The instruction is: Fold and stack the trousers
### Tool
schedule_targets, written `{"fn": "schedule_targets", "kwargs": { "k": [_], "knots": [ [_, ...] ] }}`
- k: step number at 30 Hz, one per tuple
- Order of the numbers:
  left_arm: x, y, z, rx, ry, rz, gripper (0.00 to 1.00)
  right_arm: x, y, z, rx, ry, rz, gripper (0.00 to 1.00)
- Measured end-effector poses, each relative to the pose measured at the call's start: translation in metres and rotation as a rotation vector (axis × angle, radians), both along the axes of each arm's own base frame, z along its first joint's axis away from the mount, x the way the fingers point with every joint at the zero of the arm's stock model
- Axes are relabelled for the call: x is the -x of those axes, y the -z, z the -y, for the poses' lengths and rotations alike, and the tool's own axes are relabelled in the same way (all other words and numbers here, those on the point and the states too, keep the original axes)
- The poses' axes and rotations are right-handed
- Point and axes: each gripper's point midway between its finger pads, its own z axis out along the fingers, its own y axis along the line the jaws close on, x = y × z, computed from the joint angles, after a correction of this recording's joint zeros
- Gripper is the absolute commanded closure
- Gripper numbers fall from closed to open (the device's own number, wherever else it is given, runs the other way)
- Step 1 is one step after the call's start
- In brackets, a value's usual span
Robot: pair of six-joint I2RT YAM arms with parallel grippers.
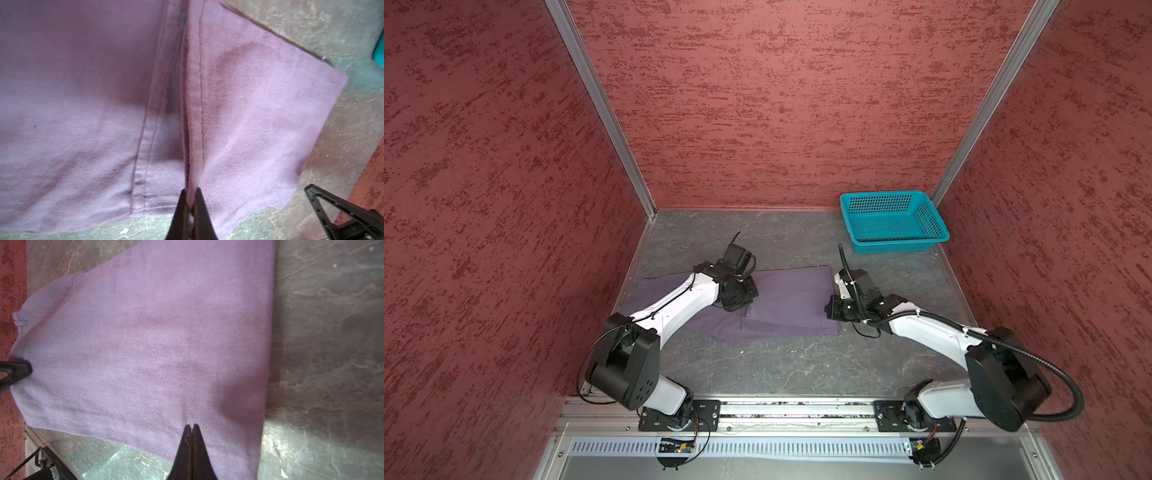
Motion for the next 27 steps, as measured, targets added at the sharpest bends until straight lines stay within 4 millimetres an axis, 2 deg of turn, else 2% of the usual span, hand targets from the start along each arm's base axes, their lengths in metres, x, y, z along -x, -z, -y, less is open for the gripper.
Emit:
{"fn": "schedule_targets", "kwargs": {
  "k": [6, 8, 9, 11, 12, 14, 18, 22, 27],
  "knots": [
    [0.019, 0.032, -0.019, -0.04, -0.03, -0.074, 1.0, 0.0, -0.001, -0.002, -0.009, -0.014, 0.004, 1.0],
    [0.024, 0.043, -0.021, -0.035, -0.044, -0.1, 0.96, 0.001, -0.001, -0.003, -0.01, -0.016, 0.004, 1.0],
    [0.025, 0.05, -0.021, -0.032, -0.05, -0.114, 0.87, 0.001, -0.001, -0.003, -0.01, -0.016, 0.004, 1.0],
    [0.027, 0.06, -0.019, -0.033, -0.05, -0.136, 0.6, 0.001, -0.001, -0.003, -0.01, -0.016, 0.003, 1.0],
    [0.027, 0.064, -0.017, -0.031, -0.049, -0.144, 0.53, 0.001, -0.001, -0.003, -0.01, -0.016, 0.003, 0.98],
    [0.027, 0.069, -0.012, -0.023, -0.047, -0.154, 0.48, 0.001, -0.001, -0.002, -0.01, -0.016, 0.003, 0.94],
    [0.02, 0.066, -0.009, -0.011, -0.047, -0.139, 0.46, 0.001, 0.0, -0.002, -0.006, -0.017, 0.004, 0.79],
    [0.011, 0.054, -0.016, -0.008, -0.07, -0.117, 0.47, -0.001, 0.003, 0.007, 0.037, -0.001, 0.015, 0.7],
    [-0.016, 0.006, -0.022, 0.013, -0.09, 0.017, 0.49, -0.013, 0.009, 0.035, 0.087, 0.062, 0.006, 0.58]
  ]
}}
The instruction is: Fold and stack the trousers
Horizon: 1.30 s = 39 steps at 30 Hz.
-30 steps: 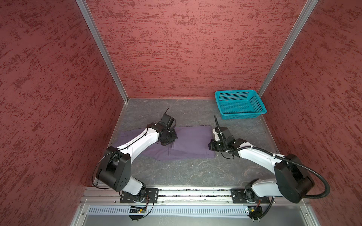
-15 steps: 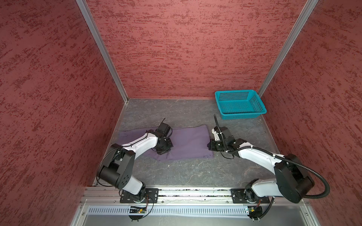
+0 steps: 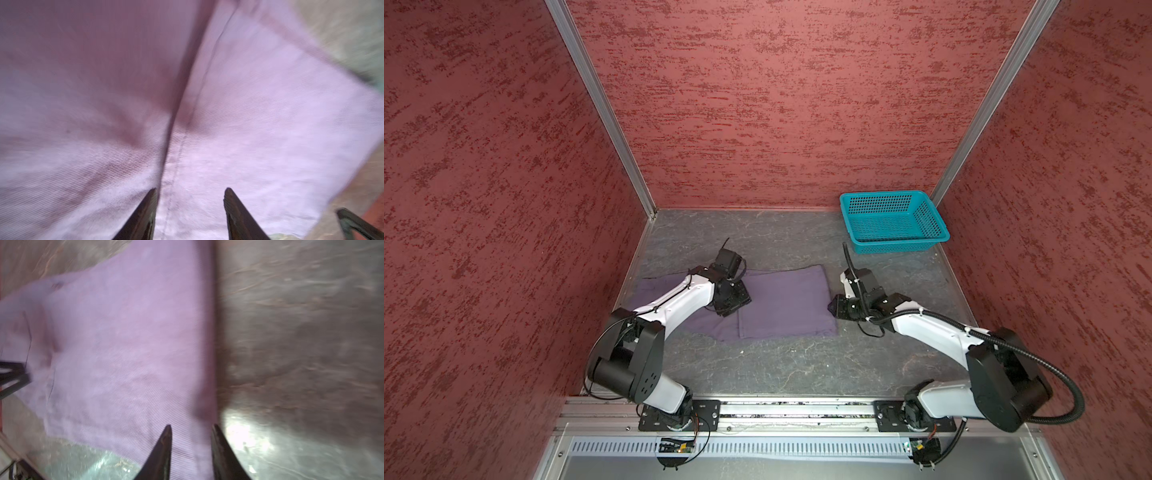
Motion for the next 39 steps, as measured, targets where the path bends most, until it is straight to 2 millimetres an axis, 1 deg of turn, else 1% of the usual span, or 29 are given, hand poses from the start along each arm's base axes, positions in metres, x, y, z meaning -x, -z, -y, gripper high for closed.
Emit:
{"fn": "schedule_targets", "kwargs": {
  "k": [2, 4, 7, 9, 12, 13, 15, 16, 17, 20, 24, 26, 28, 31, 32, 33, 35, 37, 39],
  "knots": [
    [-0.008, -0.013, 0.005, 0.02, 0.007, 0.045, 0.51, -0.007, 0.003, 0.006, 0.008, 0.014, -0.008, 0.52],
    [-0.012, -0.014, 0.011, 0.035, 0.021, 0.056, 0.53, -0.012, 0.008, 0.006, 0.008, 0.011, -0.023, 0.46],
    [-0.011, 0.003, 0.025, 0.048, 0.055, 0.021, 0.55, -0.015, 0.017, -0.004, -0.019, -0.025, -0.051, 0.45],
    [-0.006, 0.021, 0.035, 0.051, 0.081, -0.019, 0.55, -0.014, 0.023, -0.01, -0.042, -0.043, -0.071, 0.46],
    [0.002, 0.042, 0.044, 0.054, 0.105, -0.068, 0.55, -0.014, 0.029, -0.016, -0.066, -0.061, -0.084, 0.59],
    [0.003, 0.045, 0.046, 0.057, 0.109, -0.077, 0.55, -0.015, 0.03, -0.018, -0.073, -0.061, -0.086, 0.65],
    [0.003, 0.051, 0.048, 0.061, 0.112, -0.087, 0.55, -0.018, 0.03, -0.02, -0.086, -0.062, -0.081, 0.87],
    [0.002, 0.052, 0.048, 0.063, 0.112, -0.086, 0.55, -0.018, 0.03, -0.021, -0.095, -0.062, -0.08, 0.95],
    [0.001, 0.053, 0.05, 0.067, 0.113, -0.083, 0.56, -0.02, 0.03, -0.022, -0.105, -0.059, -0.075, 1.0],
    [-0.002, 0.055, 0.051, 0.074, 0.113, -0.078, 0.56, -0.02, 0.033, -0.021, -0.131, -0.041, -0.081, 1.0],
    [-0.005, 0.053, 0.052, 0.09, 0.112, -0.072, 0.56, -0.019, 0.033, -0.01, -0.133, -0.01, -0.082, 1.0],
    [-0.007, 0.049, 0.052, 0.1, 0.108, -0.066, 0.56, -0.018, 0.028, 0.002, -0.102, 0.015, -0.076, 1.0],
    [-0.013, 0.038, 0.049, 0.118, 0.097, -0.042, 0.53, -0.018, 0.02, 0.021, -0.05, 0.056, -0.063, 1.0],
    [-0.027, 0.006, 0.038, 0.156, 0.063, 0.033, 0.5, -0.02, -0.004, 0.064, 0.049, 0.165, -0.032, 1.0],
    [-0.033, -0.01, 0.03, 0.171, 0.044, 0.076, 0.49, -0.022, -0.014, 0.079, 0.078, 0.207, -0.017, 1.0],
    [-0.037, -0.022, 0.024, 0.181, 0.028, 0.108, 0.49, -0.023, -0.024, 0.092, 0.102, 0.246, -0.003, 1.0],
    [-0.046, -0.05, 0.004, 0.201, -0.016, 0.189, 0.48, -0.023, -0.045, 0.121, 0.147, 0.334, 0.029, 1.0],
    [-0.049, -0.067, -0.016, 0.208, -0.059, 0.236, 0.48, -0.019, -0.062, 0.145, 0.182, 0.406, 0.048, 1.0],
    [-0.048, -0.074, -0.037, 0.204, -0.101, 0.263, 0.48, -0.015, -0.077, 0.167, 0.215, 0.474, 0.06, 1.0]
  ]
}}
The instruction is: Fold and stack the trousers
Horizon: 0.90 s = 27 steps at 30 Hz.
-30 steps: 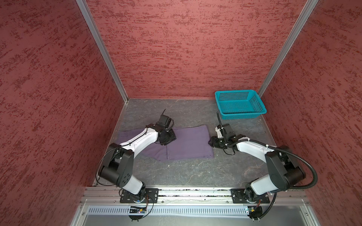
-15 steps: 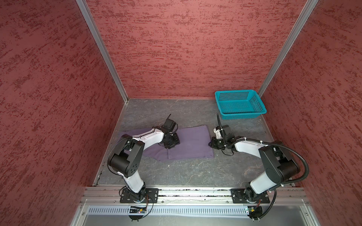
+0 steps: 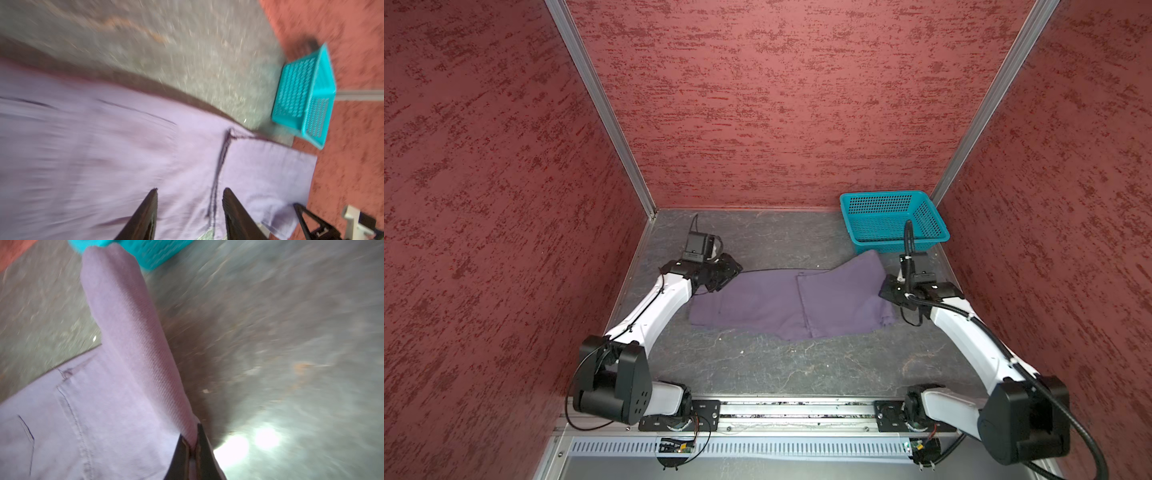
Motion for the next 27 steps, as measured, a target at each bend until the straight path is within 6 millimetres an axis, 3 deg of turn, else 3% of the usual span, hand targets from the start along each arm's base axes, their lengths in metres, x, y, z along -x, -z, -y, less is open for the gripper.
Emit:
{"fn": "schedule_targets", "kwargs": {
  "k": [3, 6, 13, 18, 23, 27],
  "knots": [
    [0.009, 0.009, -0.03, -0.015, -0.064, -0.021, 0.47, 0.008, -0.019, 0.03, 0.037, 0.09, 0.007, 1.0],
    [0.027, 0.036, -0.047, -0.035, -0.094, -0.092, 0.47, 0.011, -0.037, 0.049, 0.064, 0.143, 0.014, 1.0],
    [0.062, 0.099, -0.051, -0.053, -0.083, -0.26, 0.5, -0.011, -0.095, 0.052, 0.061, 0.134, 0.097, 1.0],
    [0.06, 0.122, -0.029, -0.045, -0.025, -0.299, 0.51, -0.028, -0.099, 0.024, 0.0, 0.067, 0.102, 1.0],
    [0.042, 0.122, 0.002, -0.046, 0.056, -0.274, 0.52, -0.036, -0.085, -0.037, -0.061, -0.065, 0.056, 1.0],
    [0.033, 0.127, 0.02, -0.045, 0.09, -0.266, 0.52, -0.041, -0.088, -0.091, -0.115, -0.17, 0.061, 1.0]
  ]
}}
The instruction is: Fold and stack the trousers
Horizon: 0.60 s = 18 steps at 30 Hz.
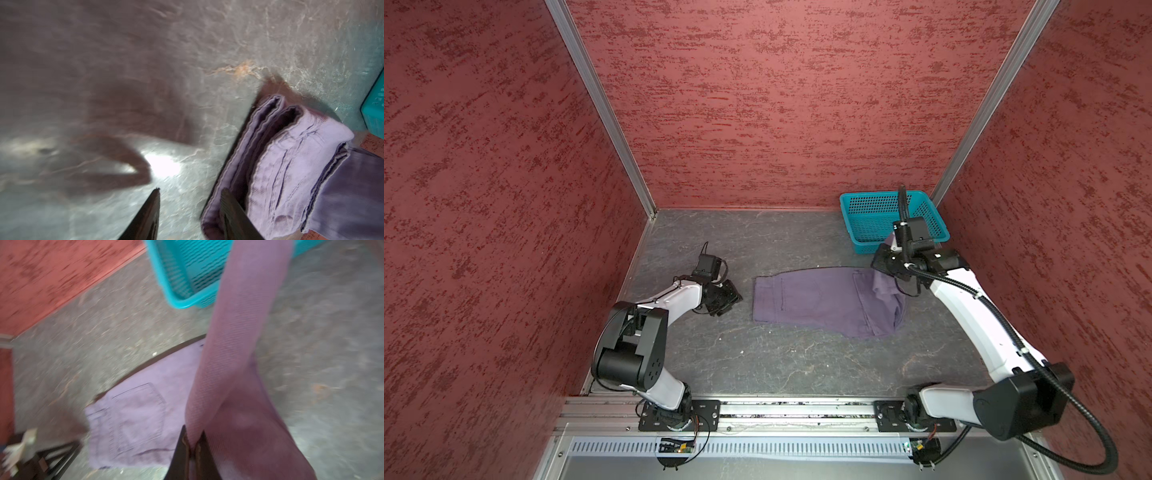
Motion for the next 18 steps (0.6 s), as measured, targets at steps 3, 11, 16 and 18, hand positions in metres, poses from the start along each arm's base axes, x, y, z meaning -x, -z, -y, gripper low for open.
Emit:
{"fn": "schedule_targets", "kwargs": {
  "k": [3, 11, 16, 18],
  "knots": [
    [0.001, 0.007, 0.01, 0.007, 0.015, -0.012, 0.53, -0.003, -0.004, -0.037, -0.038, -0.071, 0.011, 1.0],
    [-0.005, 0.007, 0.032, 0.033, 0.043, 0.022, 0.55, -0.013, -0.001, -0.136, -0.096, -0.244, 0.014, 1.0],
    [-0.011, 0.008, 0.039, 0.051, 0.041, 0.04, 0.55, -0.003, 0.025, -0.188, -0.114, -0.347, -0.04, 1.0],
    [-0.013, 0.008, 0.041, 0.061, 0.04, 0.046, 0.55, 0.003, 0.037, -0.205, -0.115, -0.382, -0.071, 1.0]
  ]
}}
